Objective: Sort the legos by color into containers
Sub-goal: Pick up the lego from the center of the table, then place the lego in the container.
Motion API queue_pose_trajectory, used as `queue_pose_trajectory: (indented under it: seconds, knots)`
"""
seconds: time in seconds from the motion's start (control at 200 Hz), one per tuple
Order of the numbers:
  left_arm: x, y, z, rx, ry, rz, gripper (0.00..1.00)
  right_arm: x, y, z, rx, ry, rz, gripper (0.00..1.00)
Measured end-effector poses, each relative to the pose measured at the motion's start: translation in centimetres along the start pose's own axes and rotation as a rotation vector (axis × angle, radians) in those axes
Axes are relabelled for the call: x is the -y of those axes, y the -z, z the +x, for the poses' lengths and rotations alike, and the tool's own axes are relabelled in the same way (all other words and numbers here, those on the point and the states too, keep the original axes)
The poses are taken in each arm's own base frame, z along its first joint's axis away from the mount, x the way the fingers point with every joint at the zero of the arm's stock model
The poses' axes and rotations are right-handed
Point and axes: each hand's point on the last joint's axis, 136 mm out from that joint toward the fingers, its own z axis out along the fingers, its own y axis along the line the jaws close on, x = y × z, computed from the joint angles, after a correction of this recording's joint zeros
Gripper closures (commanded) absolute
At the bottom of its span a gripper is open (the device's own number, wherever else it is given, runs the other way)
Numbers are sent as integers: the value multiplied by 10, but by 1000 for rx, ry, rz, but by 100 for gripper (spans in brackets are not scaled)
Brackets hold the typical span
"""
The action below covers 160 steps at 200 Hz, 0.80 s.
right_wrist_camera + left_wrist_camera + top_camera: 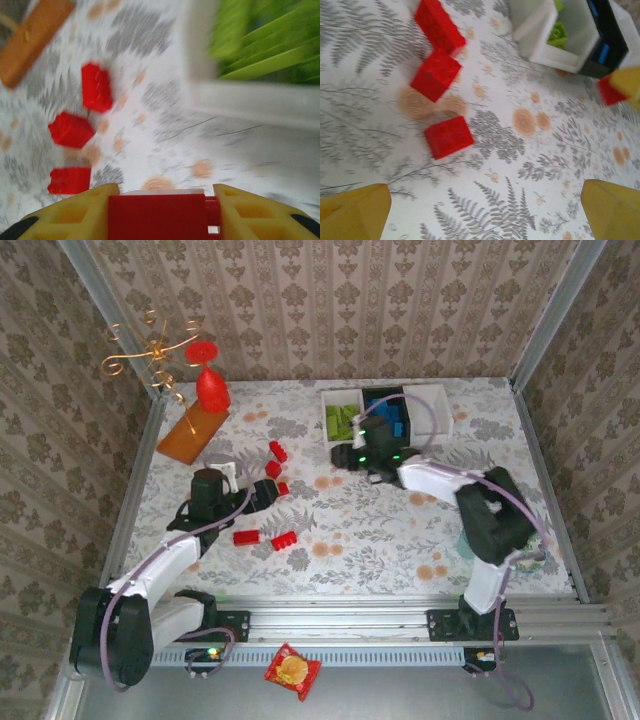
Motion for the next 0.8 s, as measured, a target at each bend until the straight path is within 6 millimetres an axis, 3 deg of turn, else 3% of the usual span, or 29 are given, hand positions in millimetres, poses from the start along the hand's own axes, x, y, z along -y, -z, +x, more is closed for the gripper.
queue_pose_trajectory:
  seconds: [0.155,0.295,0.395,0.53,0.65,0.8]
  knots:
    - [34,-11,3,-37,-55,75,1,72,59,-69,209,-129,131,62]
    - [61,-20,3,-52,-99,130,1,128,79,-100,303,-217,266,63]
    - [75,-26,10,-73,-123,162,1,161,73,-121,332,-274,336,63]
    - [83,-30,21,-106,-139,177,1,196,50,-144,342,-314,412,63]
    - [85,-30,22,-107,-143,177,1,217,26,-152,323,-329,467,59]
    - [87,-30,19,-99,-147,176,1,236,8,-152,287,-337,523,47]
